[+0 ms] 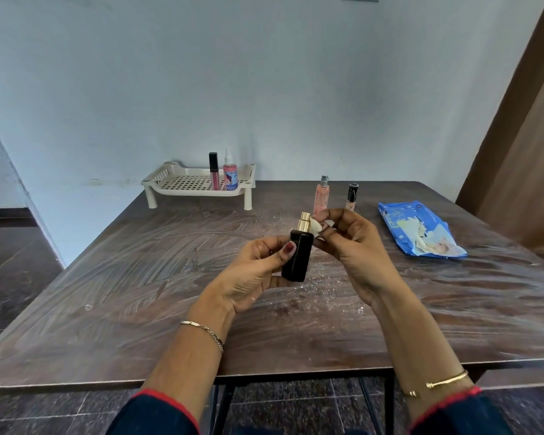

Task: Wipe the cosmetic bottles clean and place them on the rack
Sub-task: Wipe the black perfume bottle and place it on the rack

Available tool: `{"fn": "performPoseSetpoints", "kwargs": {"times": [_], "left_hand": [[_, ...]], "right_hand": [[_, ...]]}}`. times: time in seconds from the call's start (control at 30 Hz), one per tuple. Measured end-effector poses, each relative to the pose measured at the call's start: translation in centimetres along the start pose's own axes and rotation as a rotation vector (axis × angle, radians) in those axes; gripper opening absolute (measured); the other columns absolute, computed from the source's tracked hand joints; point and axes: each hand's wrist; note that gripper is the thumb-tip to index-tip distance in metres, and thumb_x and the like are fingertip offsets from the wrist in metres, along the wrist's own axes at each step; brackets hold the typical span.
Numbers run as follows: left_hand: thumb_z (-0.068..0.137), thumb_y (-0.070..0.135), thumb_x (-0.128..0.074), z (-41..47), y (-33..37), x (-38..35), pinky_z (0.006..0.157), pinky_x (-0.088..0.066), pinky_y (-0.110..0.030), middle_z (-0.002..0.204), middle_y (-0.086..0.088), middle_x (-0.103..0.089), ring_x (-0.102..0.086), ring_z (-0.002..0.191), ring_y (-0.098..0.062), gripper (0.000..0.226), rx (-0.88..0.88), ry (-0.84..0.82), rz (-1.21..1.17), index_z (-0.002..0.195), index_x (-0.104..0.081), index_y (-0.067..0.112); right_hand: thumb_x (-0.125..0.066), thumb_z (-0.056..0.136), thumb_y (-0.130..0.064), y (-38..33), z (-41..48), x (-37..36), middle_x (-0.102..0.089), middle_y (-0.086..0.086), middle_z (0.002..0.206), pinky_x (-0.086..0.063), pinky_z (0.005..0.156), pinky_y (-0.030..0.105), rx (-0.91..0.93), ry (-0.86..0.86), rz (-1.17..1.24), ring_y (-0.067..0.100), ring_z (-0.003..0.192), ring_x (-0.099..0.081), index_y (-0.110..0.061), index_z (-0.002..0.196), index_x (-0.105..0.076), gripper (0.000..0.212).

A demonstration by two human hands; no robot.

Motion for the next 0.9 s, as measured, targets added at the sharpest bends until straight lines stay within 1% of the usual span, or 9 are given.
{"fn": "performPoseSetpoints", "kwargs": {"times": [0.13,0.3,0.37,0.5,0.57,0.67,0.73,0.83,0.9], "left_hand": [[0.07,0.03,-0.07,-0.1,-0.1,0.4,0.061,-0.058,-0.03,0.099,-0.012,-0.071,-0.07,0.079,-0.02,0.034,0.042,-0.067,-0.081,0.098,-0.073,0.01],[0.067,0.031,-0.083,0.0,-0.4,1.0,0.059,-0.059,-0.031,0.108,-0.019,-0.067,-0.07,0.08,-0.025,0.062,0.044,-0.138,-0.203,0.116,-0.063,-0.002],[0.063,0.032,-0.086,0.2,-0.6,1.2,0.059,-0.059,-0.031,0.107,-0.019,-0.068,-0.07,0.08,-0.025,0.063,0.031,-0.13,-0.218,0.114,-0.064,0.0],[0.052,0.035,-0.091,0.6,-0.5,1.2,0.064,-0.06,-0.034,0.098,-0.015,-0.07,-0.07,0.082,-0.023,0.062,0.014,-0.054,-0.196,0.103,-0.07,0.007],[0.051,0.034,-0.091,0.7,-0.4,1.2,0.068,-0.06,-0.037,0.096,-0.014,-0.071,-0.071,0.085,-0.023,0.062,-0.007,-0.023,-0.208,0.103,-0.07,0.007],[0.053,0.032,-0.091,0.8,-0.4,1.4,0.075,-0.059,-0.042,0.101,-0.015,-0.07,-0.07,0.091,-0.024,0.064,-0.027,0.024,-0.241,0.107,-0.068,0.006],[0.059,0.027,-0.086,0.7,-0.4,1.3,0.079,-0.058,-0.044,0.103,-0.016,-0.069,-0.069,0.093,-0.026,0.062,-0.021,0.055,-0.27,0.113,-0.064,0.003],[0.075,0.018,-0.067,0.6,-0.2,1.1,0.072,-0.06,-0.04,0.093,-0.014,-0.071,-0.071,0.082,-0.023,0.036,-0.018,0.121,-0.287,0.108,-0.062,0.004],[0.086,0.013,-0.056,0.6,-0.1,1.1,0.068,-0.061,-0.037,0.085,-0.013,-0.072,-0.071,0.076,-0.022,0.021,-0.015,0.163,-0.295,0.105,-0.061,0.004]], "right_hand": [[-0.057,0.09,-0.001,0.3,0.3,0.4,-0.07,0.002,0.096,-0.054,0.078,0.024,-0.045,-0.048,-0.033,0.013,0.091,-0.063,-0.014,0.098,-0.063,0.017],[-0.053,0.093,0.0,0.7,0.6,0.0,-0.07,-0.002,0.093,-0.049,0.075,0.026,-0.092,-0.105,-0.066,0.007,0.085,-0.061,-0.016,0.106,-0.06,0.022],[-0.054,0.092,-0.002,0.5,0.5,-0.2,-0.069,-0.001,0.095,-0.049,0.076,0.026,-0.096,-0.111,-0.07,0.007,0.086,-0.06,-0.016,0.108,-0.06,0.021],[-0.063,0.087,-0.004,0.8,0.0,-1.0,-0.068,-0.002,0.096,-0.05,0.077,0.025,-0.016,0.052,-0.167,0.009,0.084,-0.061,-0.016,0.101,-0.062,0.018],[-0.066,0.085,-0.005,1.3,-0.4,-1.9,-0.067,-0.004,0.096,-0.05,0.076,0.02,0.031,0.142,-0.31,0.007,0.084,-0.062,-0.018,0.097,-0.064,0.018],[-0.065,0.086,-0.007,2.1,-1.4,-3.2,-0.066,-0.012,0.095,-0.047,0.068,0.008,0.151,0.204,-0.636,-0.002,0.083,-0.06,-0.021,0.097,-0.066,0.018],[-0.065,0.086,-0.007,2.4,-2.2,-3.4,-0.064,-0.011,0.094,-0.049,0.071,0.011,0.285,0.208,-0.839,0.0,0.084,-0.059,-0.019,0.098,-0.067,0.017],[-0.065,0.084,-0.002,3.0,-3.0,-3.5,-0.063,-0.006,0.092,-0.051,0.072,0.022,0.454,0.142,-1.032,0.008,0.081,-0.058,-0.014,0.098,-0.068,0.019],[-0.065,0.083,-0.001,3.1,-3.3,-3.5,-0.062,-0.004,0.091,-0.051,0.07,0.024,0.484,0.094,-1.104,0.01,0.079,-0.058,-0.012,0.096,-0.068,0.018]]}}
Point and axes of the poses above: each hand's wrist, its own z-axis towards the middle knuckle, its own x-axis out of the back of the hand, y = z × x
